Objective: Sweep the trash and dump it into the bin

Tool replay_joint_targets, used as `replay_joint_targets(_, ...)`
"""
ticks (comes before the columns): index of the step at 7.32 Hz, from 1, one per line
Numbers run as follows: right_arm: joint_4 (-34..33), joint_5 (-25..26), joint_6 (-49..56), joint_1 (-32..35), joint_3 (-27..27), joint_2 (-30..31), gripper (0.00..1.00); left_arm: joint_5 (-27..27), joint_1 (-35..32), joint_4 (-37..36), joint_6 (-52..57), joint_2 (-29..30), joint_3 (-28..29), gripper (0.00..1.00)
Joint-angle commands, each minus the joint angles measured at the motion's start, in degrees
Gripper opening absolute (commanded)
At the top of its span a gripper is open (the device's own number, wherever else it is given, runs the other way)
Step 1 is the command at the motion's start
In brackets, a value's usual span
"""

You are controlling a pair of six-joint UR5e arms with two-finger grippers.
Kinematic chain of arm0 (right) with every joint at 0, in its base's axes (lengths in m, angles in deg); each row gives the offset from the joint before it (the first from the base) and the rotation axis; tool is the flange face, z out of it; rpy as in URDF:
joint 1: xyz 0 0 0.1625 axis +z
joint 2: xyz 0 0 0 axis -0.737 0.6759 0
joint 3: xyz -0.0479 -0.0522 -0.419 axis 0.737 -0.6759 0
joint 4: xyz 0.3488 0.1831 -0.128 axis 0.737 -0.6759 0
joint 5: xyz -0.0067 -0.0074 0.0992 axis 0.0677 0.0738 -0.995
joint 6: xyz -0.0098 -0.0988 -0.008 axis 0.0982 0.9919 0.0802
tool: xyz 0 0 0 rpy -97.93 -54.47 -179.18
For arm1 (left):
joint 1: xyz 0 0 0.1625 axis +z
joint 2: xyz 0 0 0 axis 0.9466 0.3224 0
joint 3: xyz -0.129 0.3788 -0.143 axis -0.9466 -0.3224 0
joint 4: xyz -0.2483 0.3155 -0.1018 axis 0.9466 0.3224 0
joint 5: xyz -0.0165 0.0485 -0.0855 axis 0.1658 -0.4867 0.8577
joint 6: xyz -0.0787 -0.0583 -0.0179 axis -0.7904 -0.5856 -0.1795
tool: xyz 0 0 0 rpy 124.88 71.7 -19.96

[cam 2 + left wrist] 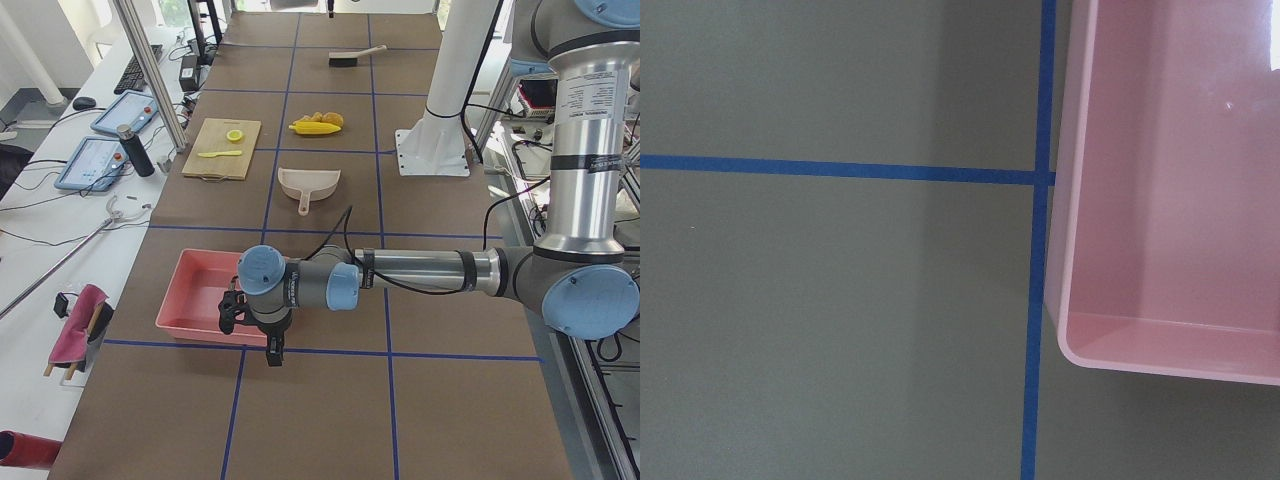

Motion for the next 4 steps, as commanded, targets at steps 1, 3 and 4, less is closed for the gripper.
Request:
replay_joint_targets(1, 0.2, -0.7, -7.3, -6.1, 5.0, 4.0, 1.0, -2.0, -0.2, -0.7, 0.1, -0.4, -8.3, 0.98)
replay_joint_targets(3, 0.2, -0.8, -9.9, -13.6, 7.1, 7.6, 1.0, -1.6, 1.9, -1.7, 0.5, -1.8, -17.5, 0.98)
replay_joint_targets(4, 0.0, -1.2, -12.0, -16.3, 7.1, 7.7, 1.0, -1.8, 5.9, -1.7, 1.1, -2.2, -21.1, 0.98)
